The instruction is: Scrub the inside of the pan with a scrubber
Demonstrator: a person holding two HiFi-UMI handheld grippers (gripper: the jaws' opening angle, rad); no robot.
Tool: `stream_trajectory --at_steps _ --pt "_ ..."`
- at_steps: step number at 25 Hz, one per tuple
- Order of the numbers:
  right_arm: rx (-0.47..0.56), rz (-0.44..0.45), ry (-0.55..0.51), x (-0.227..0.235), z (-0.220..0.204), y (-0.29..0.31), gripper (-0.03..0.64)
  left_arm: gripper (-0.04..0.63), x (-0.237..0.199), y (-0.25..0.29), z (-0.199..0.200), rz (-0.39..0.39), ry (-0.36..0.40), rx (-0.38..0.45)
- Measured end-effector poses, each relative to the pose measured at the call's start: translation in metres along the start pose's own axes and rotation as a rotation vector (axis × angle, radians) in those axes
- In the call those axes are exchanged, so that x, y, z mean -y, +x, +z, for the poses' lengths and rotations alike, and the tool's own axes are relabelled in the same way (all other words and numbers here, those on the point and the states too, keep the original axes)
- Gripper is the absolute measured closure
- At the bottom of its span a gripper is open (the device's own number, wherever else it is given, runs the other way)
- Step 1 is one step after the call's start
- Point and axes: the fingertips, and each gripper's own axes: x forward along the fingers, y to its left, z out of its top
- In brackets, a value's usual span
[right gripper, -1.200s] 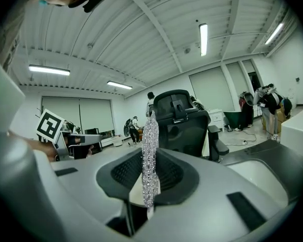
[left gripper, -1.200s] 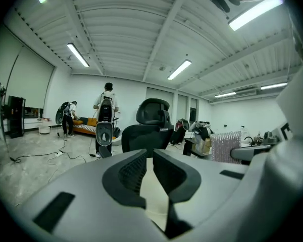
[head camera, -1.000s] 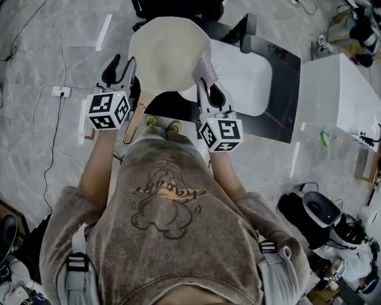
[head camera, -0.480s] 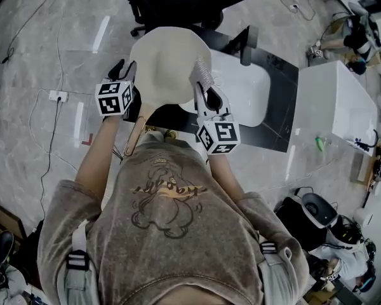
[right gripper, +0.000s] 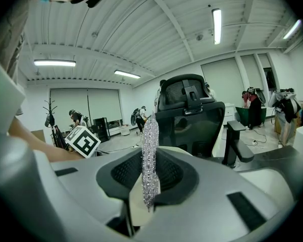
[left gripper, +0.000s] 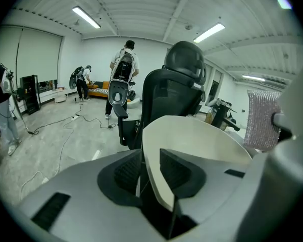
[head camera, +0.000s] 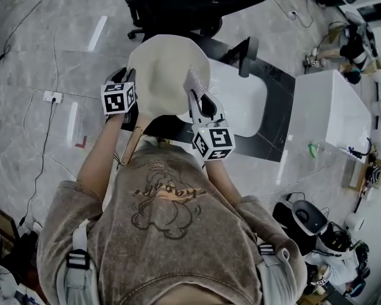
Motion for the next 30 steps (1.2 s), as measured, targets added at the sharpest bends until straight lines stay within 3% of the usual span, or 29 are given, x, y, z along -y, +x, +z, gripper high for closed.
stream_trajectory --at_steps 7,15,19,30 --pt "-0.047 0.082 -0.038 -0.008 -0.003 0.024 0.537 0.543 -0.005 0.004 -0.002 0.044 -0.027 -0.022" --pt "-0.112 0.263 -0.189 -0.050 -0.014 0.083 0.537 0.547 -0.005 0.003 -0.004 0.052 -0.057 -0.020" --pt "-0.162 0.326 -0.217 -0.066 -0.030 0.111 0.537 0.546 -0.007 0.002 -0.007 0.049 -0.080 -0.017" --pt "-0.349 0.379 -0.293 -0.082 -0.080 0.161 0.537 0.546 -0.007 0.001 -0.008 0.045 -0.107 -0.010"
